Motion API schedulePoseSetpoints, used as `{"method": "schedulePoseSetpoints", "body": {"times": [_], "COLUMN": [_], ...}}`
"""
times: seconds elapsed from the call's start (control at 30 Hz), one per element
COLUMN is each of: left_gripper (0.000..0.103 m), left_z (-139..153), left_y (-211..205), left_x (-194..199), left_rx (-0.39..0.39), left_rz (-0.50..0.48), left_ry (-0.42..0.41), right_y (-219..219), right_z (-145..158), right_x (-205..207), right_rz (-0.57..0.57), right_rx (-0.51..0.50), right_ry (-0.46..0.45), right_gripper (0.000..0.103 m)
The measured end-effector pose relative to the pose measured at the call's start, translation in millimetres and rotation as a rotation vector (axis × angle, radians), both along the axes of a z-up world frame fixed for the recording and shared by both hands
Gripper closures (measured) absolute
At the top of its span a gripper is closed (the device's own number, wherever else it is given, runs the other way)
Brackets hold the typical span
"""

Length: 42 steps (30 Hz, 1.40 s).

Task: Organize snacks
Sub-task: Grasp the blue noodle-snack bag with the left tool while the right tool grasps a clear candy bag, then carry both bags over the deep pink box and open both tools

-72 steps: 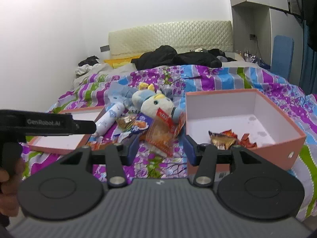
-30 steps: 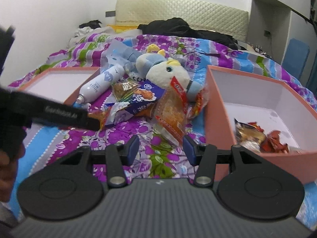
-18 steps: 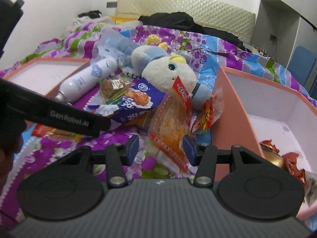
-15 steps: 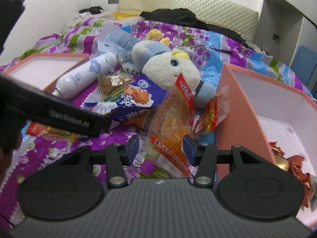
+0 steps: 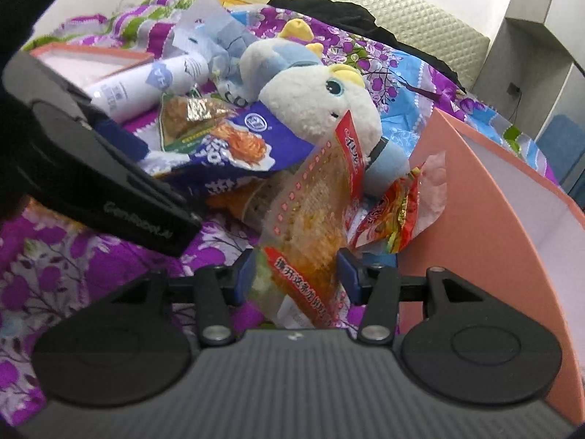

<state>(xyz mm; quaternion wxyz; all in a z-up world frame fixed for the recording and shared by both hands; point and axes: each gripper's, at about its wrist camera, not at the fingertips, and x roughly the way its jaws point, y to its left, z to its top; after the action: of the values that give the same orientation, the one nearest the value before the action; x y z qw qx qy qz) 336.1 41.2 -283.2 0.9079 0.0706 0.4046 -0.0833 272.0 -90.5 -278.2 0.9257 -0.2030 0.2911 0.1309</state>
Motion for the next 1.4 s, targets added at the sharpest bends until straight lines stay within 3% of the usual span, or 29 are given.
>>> {"method": "schedulePoseSetpoints", "body": {"times": [0.1, 0.23, 0.4, 0.93, 1.4], "left_gripper": [0.049, 0.068, 0.080, 0.085, 0.086], "left_z": [2, 13, 31, 90, 127], "left_y": [2, 0, 2, -8, -32], "left_x": [1, -4, -16, -102, -179], "left_rx": [-0.010, -0.010, -0.042, -0.195, -0.228], "left_rz": [0.009, 0.016, 0.044, 0.131, 0.168], "left_ry": [-0.005, -0.022, -0.029, -0.026, -0.067], "right_y": [-1, -8, -18, -41, -74], "right_z": [1, 8, 22, 80, 108], "right_x": [0, 1, -2, -71, -132], "right_rz": [-0.008, -0.041, -0.054, -0.043, -0.055], "right_rx": [-0.011, 0.000, 0.033, 0.172, 0.276], "right_ry": [-0.003, -0.013, -0.012, -0.022, -0.016], "right_gripper": [0.061, 0.083, 0.086, 0.087, 0.087]}}
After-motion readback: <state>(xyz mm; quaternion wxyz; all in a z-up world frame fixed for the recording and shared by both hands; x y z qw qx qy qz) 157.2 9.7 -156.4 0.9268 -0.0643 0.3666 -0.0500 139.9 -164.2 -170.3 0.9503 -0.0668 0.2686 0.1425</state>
